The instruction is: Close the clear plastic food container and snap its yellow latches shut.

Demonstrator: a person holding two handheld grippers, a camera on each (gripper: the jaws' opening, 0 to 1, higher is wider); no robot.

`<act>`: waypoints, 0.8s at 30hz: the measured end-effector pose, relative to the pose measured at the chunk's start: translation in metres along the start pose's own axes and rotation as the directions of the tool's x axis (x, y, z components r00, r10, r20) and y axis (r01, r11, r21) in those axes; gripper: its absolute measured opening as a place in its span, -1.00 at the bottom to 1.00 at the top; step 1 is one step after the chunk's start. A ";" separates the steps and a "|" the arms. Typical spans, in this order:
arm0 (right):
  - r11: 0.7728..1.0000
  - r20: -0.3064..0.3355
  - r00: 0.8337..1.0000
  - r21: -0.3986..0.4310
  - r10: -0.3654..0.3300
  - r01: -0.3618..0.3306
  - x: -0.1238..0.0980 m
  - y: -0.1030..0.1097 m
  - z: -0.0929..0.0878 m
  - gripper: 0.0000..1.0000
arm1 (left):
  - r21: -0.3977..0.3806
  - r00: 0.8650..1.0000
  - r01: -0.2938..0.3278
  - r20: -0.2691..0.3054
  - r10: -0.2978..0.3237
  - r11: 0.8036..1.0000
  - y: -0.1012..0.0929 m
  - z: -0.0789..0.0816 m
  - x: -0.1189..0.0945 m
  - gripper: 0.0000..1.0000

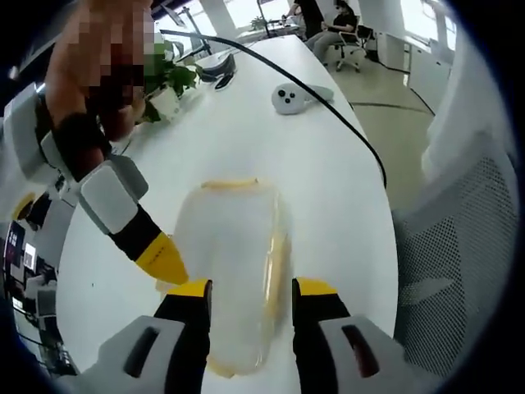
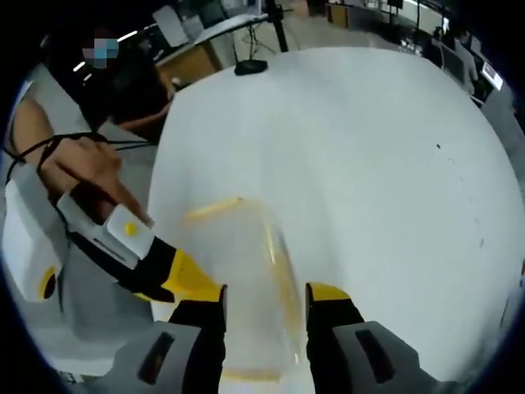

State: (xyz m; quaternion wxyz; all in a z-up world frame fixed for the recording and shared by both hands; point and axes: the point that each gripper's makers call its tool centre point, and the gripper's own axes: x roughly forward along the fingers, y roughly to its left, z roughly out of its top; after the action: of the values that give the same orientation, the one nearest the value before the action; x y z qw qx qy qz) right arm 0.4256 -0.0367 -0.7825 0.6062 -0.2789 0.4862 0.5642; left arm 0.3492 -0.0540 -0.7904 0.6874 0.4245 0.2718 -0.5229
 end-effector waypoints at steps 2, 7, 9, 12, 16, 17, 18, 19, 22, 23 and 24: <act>1.000 0.004 1.000 -0.002 -0.004 0.004 -0.001 0.002 -0.001 -0.20 | -0.010 1.000 0.009 0.000 -0.009 1.000 0.000 0.000 -0.001 -0.19; 0.999 -0.004 1.000 -0.027 -0.020 0.020 -0.004 0.005 -0.004 -0.16 | -0.028 1.000 0.010 0.013 -0.010 1.000 0.003 0.002 -0.009 -0.17; 0.999 0.000 1.000 -0.036 -0.029 0.029 -0.006 0.007 -0.004 -0.15 | -0.050 1.000 0.016 0.016 -0.015 0.999 0.005 0.000 -0.011 -0.15; 0.998 -0.005 0.999 -0.044 -0.038 0.037 -0.009 0.008 -0.006 -0.10 | -0.050 1.000 0.014 0.012 -0.013 0.999 0.008 -0.002 -0.014 -0.12; 0.998 0.001 0.999 -0.044 -0.049 0.049 -0.012 0.009 -0.010 -0.04 | -0.042 1.000 0.012 0.004 -0.011 0.999 0.010 -0.003 -0.017 -0.07; 0.998 0.003 0.999 -0.047 -0.051 0.051 -0.014 0.011 -0.011 -0.02 | -0.040 1.000 0.016 -0.002 -0.016 0.999 0.011 -0.005 -0.017 -0.05; 0.997 0.004 0.998 -0.051 -0.055 0.055 -0.014 0.012 -0.011 0.01 | -0.037 1.000 0.015 -0.007 -0.015 0.999 0.012 -0.006 -0.018 -0.04; 0.997 0.004 0.998 -0.053 -0.057 0.057 -0.015 0.013 -0.012 0.03 | -0.038 1.000 0.013 -0.010 -0.014 0.999 0.013 -0.007 -0.018 -0.01; 0.996 0.005 0.998 -0.057 -0.064 0.064 -0.017 0.014 -0.016 0.05 | -0.044 1.000 0.018 -0.009 -0.019 0.999 0.015 -0.008 -0.020 0.06; 0.996 0.004 0.998 -0.063 -0.067 0.067 -0.017 0.015 -0.017 0.03 | -0.044 1.000 0.021 -0.014 -0.022 0.999 0.015 -0.010 -0.021 0.07; 0.995 0.008 0.998 -0.070 -0.067 0.068 -0.018 0.018 -0.018 0.03 | -0.039 1.000 0.022 -0.018 -0.023 0.999 0.015 -0.011 -0.022 0.07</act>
State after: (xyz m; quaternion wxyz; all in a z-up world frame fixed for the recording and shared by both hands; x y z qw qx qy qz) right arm 0.4055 -0.0565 -0.7694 0.6162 -0.3146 0.4545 0.5611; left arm 0.3579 -0.0323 -0.7735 0.6871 0.4128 0.2931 -0.5212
